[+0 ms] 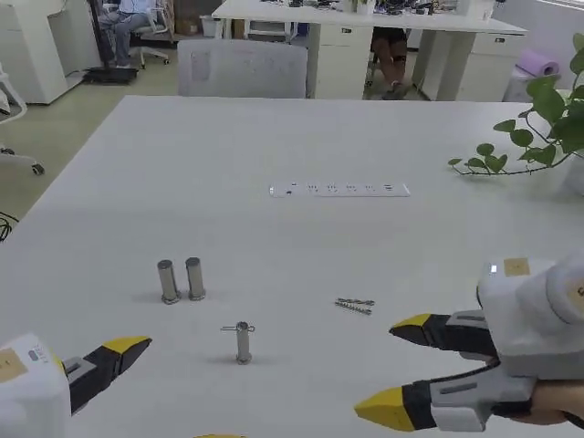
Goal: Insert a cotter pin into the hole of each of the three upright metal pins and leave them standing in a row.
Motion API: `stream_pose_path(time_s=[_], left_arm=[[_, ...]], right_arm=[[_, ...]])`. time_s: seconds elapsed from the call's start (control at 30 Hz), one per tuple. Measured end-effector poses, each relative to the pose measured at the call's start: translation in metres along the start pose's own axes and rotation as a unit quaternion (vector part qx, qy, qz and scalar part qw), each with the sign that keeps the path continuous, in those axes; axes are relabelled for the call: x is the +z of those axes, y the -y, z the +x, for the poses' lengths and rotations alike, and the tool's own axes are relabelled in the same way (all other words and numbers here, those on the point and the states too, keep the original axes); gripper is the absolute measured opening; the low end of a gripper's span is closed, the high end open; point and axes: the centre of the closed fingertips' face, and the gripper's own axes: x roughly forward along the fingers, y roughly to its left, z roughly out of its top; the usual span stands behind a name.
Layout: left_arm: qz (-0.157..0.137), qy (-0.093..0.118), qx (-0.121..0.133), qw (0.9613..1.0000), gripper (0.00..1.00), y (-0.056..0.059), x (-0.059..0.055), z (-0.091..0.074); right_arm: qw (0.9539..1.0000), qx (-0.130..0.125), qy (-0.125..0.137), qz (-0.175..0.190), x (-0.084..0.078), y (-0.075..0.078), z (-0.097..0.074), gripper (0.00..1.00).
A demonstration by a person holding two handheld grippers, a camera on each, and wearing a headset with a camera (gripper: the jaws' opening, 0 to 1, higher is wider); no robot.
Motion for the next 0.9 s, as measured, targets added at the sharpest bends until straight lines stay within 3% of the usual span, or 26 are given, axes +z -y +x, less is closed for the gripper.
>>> stream_pose_path(time_s=[0.47, 0.9], left_arm=[[-0.009, -0.004, 0.008, 0.9999, 0.83, -0.011, 0.005, -0.004], [-0.015, 0.008, 0.041, 0.999, 0.78, -0.053, 0.021, 0.002]], right_arm=[[0.9994, -0.021, 0.014, 0.025, -0.011, 0.002, -0.009, 0.8], [0.9985, -0.022, 0.027, 0.043, -0.012, -0.002, -0.01, 0.84]])
